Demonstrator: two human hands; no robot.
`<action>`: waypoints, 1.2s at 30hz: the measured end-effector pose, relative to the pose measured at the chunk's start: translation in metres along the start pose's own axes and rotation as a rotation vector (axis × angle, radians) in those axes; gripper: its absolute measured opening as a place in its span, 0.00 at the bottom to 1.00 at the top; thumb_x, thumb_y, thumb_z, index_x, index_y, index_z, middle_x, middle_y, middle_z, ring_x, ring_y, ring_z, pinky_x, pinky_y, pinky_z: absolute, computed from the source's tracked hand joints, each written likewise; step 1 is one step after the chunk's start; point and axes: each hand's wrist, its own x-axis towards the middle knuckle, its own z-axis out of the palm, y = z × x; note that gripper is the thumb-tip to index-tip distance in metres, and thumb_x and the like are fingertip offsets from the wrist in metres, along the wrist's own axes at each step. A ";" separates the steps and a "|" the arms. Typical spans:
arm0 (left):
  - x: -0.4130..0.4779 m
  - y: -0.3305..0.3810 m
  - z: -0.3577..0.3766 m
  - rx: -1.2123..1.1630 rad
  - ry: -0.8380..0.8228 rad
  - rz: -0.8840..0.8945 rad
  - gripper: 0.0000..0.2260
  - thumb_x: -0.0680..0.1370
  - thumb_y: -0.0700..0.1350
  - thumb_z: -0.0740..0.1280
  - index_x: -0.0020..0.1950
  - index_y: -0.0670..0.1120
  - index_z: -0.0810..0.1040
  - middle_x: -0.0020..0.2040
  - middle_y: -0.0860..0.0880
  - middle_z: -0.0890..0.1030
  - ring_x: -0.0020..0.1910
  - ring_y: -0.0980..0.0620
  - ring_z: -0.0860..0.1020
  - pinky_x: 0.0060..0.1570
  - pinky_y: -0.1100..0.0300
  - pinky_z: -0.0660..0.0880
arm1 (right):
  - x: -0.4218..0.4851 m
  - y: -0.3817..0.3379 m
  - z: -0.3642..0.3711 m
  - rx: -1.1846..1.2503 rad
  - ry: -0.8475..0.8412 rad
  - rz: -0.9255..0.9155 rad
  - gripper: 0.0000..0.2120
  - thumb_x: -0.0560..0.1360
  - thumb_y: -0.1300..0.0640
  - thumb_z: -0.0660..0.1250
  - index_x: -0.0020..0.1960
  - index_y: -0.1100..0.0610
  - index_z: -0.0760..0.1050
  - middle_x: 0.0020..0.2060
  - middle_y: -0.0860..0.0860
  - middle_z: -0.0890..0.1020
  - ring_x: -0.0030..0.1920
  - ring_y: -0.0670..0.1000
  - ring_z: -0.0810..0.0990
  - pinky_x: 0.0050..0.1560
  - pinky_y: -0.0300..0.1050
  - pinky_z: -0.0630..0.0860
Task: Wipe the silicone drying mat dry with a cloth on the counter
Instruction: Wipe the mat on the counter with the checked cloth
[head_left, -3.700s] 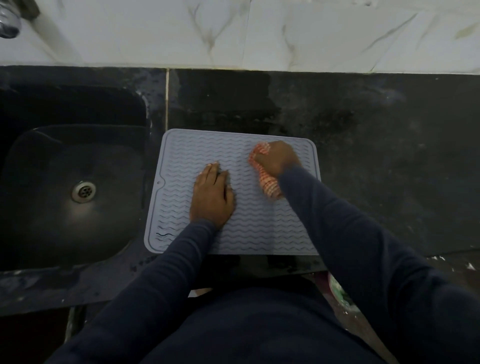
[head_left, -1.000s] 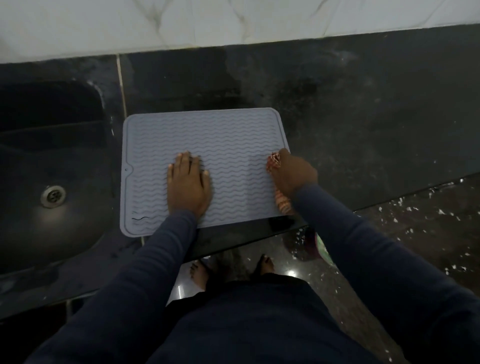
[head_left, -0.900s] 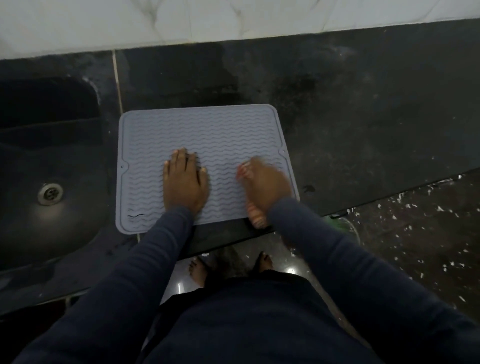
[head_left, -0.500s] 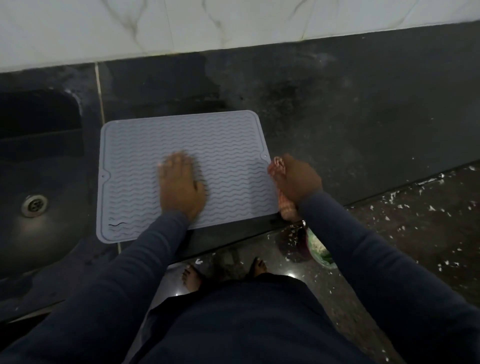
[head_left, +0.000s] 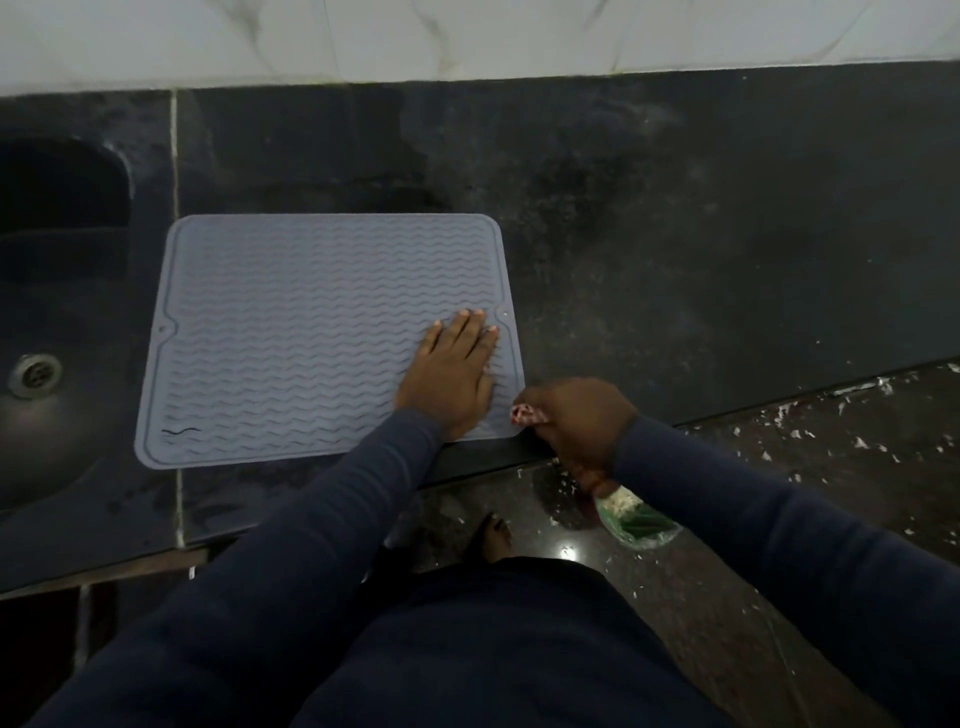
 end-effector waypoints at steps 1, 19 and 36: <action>-0.001 0.000 0.000 0.001 -0.001 -0.002 0.31 0.76 0.54 0.42 0.77 0.46 0.59 0.78 0.45 0.57 0.77 0.47 0.55 0.74 0.48 0.45 | -0.002 0.001 -0.005 0.012 -0.052 -0.028 0.13 0.78 0.48 0.62 0.60 0.49 0.77 0.57 0.54 0.81 0.55 0.58 0.79 0.55 0.51 0.76; -0.001 0.002 0.000 0.034 -0.017 -0.045 0.29 0.78 0.52 0.45 0.77 0.44 0.59 0.78 0.45 0.59 0.77 0.47 0.56 0.75 0.49 0.49 | 0.003 0.004 -0.006 0.009 -0.032 -0.199 0.11 0.77 0.49 0.64 0.54 0.54 0.77 0.51 0.55 0.82 0.50 0.59 0.80 0.45 0.46 0.73; 0.131 -0.046 -0.033 -0.073 0.029 -0.220 0.26 0.83 0.52 0.48 0.78 0.42 0.52 0.79 0.43 0.53 0.78 0.46 0.51 0.76 0.51 0.46 | 0.178 0.062 -0.137 0.061 0.182 0.070 0.19 0.80 0.47 0.60 0.68 0.54 0.72 0.65 0.57 0.76 0.65 0.60 0.74 0.62 0.50 0.71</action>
